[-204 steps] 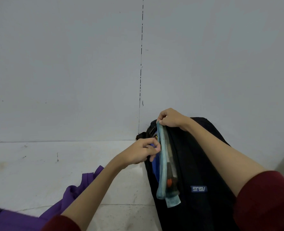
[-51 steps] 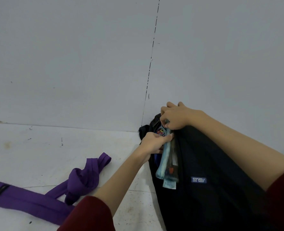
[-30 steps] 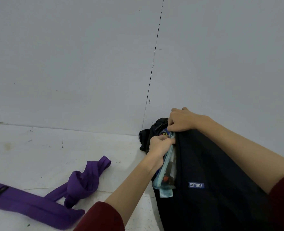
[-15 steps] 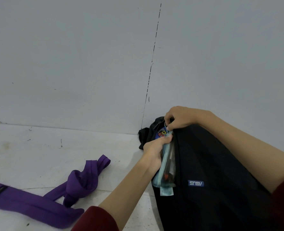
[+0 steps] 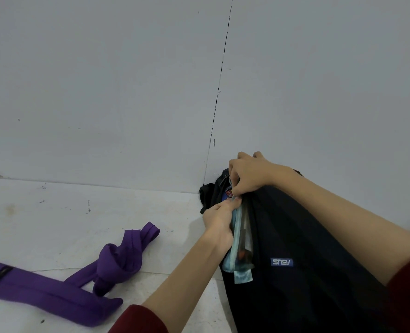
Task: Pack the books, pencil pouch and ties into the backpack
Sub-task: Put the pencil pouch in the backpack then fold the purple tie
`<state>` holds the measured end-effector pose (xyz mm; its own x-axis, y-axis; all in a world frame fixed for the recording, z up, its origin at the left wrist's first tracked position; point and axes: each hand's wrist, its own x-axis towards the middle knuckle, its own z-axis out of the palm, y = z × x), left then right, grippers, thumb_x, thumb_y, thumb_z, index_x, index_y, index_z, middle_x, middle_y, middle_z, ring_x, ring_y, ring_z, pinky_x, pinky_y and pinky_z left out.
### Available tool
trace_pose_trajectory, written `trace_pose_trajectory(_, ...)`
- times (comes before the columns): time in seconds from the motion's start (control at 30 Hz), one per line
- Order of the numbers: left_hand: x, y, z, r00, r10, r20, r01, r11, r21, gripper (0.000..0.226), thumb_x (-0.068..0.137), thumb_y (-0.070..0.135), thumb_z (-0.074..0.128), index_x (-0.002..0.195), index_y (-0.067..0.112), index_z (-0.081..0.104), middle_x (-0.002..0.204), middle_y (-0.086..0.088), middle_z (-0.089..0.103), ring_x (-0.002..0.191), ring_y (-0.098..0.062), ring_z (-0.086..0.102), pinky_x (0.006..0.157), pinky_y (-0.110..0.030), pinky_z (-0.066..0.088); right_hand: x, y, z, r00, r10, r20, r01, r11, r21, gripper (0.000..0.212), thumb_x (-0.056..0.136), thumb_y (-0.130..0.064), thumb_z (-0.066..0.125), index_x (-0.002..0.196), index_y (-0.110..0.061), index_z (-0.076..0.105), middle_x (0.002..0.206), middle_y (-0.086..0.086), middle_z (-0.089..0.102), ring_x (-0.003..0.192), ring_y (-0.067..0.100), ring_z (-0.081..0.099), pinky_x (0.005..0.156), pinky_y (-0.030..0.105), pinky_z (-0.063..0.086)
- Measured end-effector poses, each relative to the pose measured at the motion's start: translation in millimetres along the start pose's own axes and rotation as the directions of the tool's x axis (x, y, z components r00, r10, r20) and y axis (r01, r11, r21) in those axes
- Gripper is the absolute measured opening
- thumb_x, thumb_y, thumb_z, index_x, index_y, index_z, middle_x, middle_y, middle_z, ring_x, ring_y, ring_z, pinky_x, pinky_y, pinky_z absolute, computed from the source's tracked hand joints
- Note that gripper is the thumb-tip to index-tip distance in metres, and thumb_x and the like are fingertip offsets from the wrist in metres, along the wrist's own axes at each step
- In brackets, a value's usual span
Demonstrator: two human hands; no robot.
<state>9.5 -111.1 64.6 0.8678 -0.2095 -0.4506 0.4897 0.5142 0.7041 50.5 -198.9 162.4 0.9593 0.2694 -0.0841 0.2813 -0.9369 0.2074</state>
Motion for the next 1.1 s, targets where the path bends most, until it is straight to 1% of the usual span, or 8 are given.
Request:
trace_pose_trajectory(0.2, 2.1, -3.0, -2.9, 0.999, 0.034, -0.029, -0.034, 0.999, -0.010, 0.021, 0.075, 0.009, 0.077, 0.089, -0.003, 0.068, 0.103, -0.022, 0.069, 0.099, -0.036, 0.065, 0.088, -0.049, 0.053, -0.9, -10.5, 6.0, 0.995, 0.095, -0.010, -0.092, 0.980, 0.174, 0.009, 0.077, -0.018, 0.067, 0.071, -0.019, 0.060, 0.117, -0.009, 0.044, 0.117, 0.014, 0.031, 0.100, 0.042, 0.024)
trace_pose_trajectory(0.37, 3.1, -8.3, -1.3, 0.992, 0.101, -0.074, -0.101, 0.995, 0.000, 0.019, 0.079, 0.007, 0.073, 0.069, 0.008, 0.057, 0.099, -0.017, 0.068, 0.091, -0.030, 0.063, 0.091, -0.049, 0.051, 5.4, -13.9, 4.3, 0.984, 0.129, -0.126, -0.130, 0.991, -0.002, 0.006, 0.083, -0.015, 0.055, 0.087, -0.013, 0.058, 0.127, -0.003, 0.042, 0.120, 0.019, 0.030, 0.103, 0.052, 0.023)
trace_pose_trajectory(0.53, 3.4, -8.7, -1.7, 0.987, 0.124, -0.100, -0.125, 0.992, 0.004, 0.018, 0.079, 0.007, 0.072, 0.070, 0.009, 0.057, 0.094, -0.014, 0.067, 0.094, -0.029, 0.063, 0.092, -0.048, 0.051, 9.4, -16.0, -4.9, 0.994, 0.107, 0.035, -0.101, 0.985, -0.138, 0.005, 0.079, -0.020, 0.056, 0.076, -0.017, 0.054, 0.125, -0.004, 0.047, 0.120, 0.018, 0.032, 0.100, 0.054, 0.020)
trace_pose_trajectory(0.7, 2.8, -9.9, -2.4, 0.982, 0.137, -0.127, -0.137, 0.991, 0.011, 0.018, 0.078, 0.008, 0.074, 0.069, 0.010, 0.059, 0.095, -0.014, 0.068, 0.100, -0.029, 0.063, 0.095, -0.048, 0.049, 7.9, -16.2, -5.1, 0.991, 0.082, 0.104, -0.081, 0.997, -0.019, 0.023, 0.077, -0.025, 0.066, 0.065, -0.023, 0.046, 0.127, -0.006, 0.046, 0.122, 0.016, 0.030, 0.101, 0.051, 0.021)
trace_pose_trajectory(0.8, 2.3, -7.6, -0.9, 0.981, 0.136, -0.137, -0.136, 0.991, 0.007, 0.018, 0.079, 0.008, 0.073, 0.069, 0.009, 0.058, 0.092, -0.015, 0.066, 0.089, -0.028, 0.062, 0.091, -0.049, 0.051, 5.6, -17.4, -2.2, 0.989, 0.117, 0.092, -0.122, 0.991, 0.050, 0.024, 0.080, -0.022, 0.066, 0.065, -0.021, 0.047, 0.131, -0.004, 0.042, 0.126, 0.017, 0.026, 0.107, 0.055, 0.018)
trace_pose_trajectory(0.9, 1.1, -5.2, 1.7, 0.976, 0.155, -0.152, -0.155, 0.988, 0.008, 0.019, 0.079, 0.007, 0.072, 0.068, 0.009, 0.057, 0.084, -0.012, 0.064, 0.079, -0.024, 0.058, 0.087, -0.047, 0.053, 6.2, -22.3, 3.2, 0.984, 0.177, 0.009, -0.177, 0.983, 0.048, 0.005, 0.083, -0.014, 0.057, 0.080, -0.013, 0.053, 0.139, -0.002, 0.035, 0.131, 0.021, 0.020, 0.108, 0.060, 0.015)
trace_pose_trajectory(1.0, 1.0, -5.4, 2.6, 0.972, 0.170, -0.163, -0.170, 0.985, 0.015, 0.019, 0.080, 0.007, 0.071, 0.069, 0.009, 0.056, 0.080, -0.010, 0.063, 0.077, -0.022, 0.058, 0.085, -0.043, 0.054, 8.0, -26.7, 5.3, 0.979, 0.190, -0.074, -0.195, 0.979, -0.066, 0.020, 0.085, -0.015, 0.053, 0.102, -0.009, 0.060, 0.143, -0.001, 0.028, 0.135, 0.024, 0.016, 0.106, 0.062, 0.015)
trace_pose_trajectory(1.1, 2.0, -5.4, 0.8, 0.970, 0.178, -0.167, -0.178, 0.984, 0.014, 0.017, 0.081, 0.007, 0.071, 0.071, 0.009, 0.057, 0.085, -0.011, 0.064, 0.078, -0.022, 0.059, 0.086, -0.042, 0.054, 14.6, -27.9, 9.4, 0.967, 0.199, -0.160, -0.218, 0.969, -0.114, 0.024, 0.086, -0.017, 0.053, 0.107, -0.009, 0.062, 0.145, -0.003, 0.026, 0.135, 0.025, 0.017, 0.105, 0.062, 0.016)
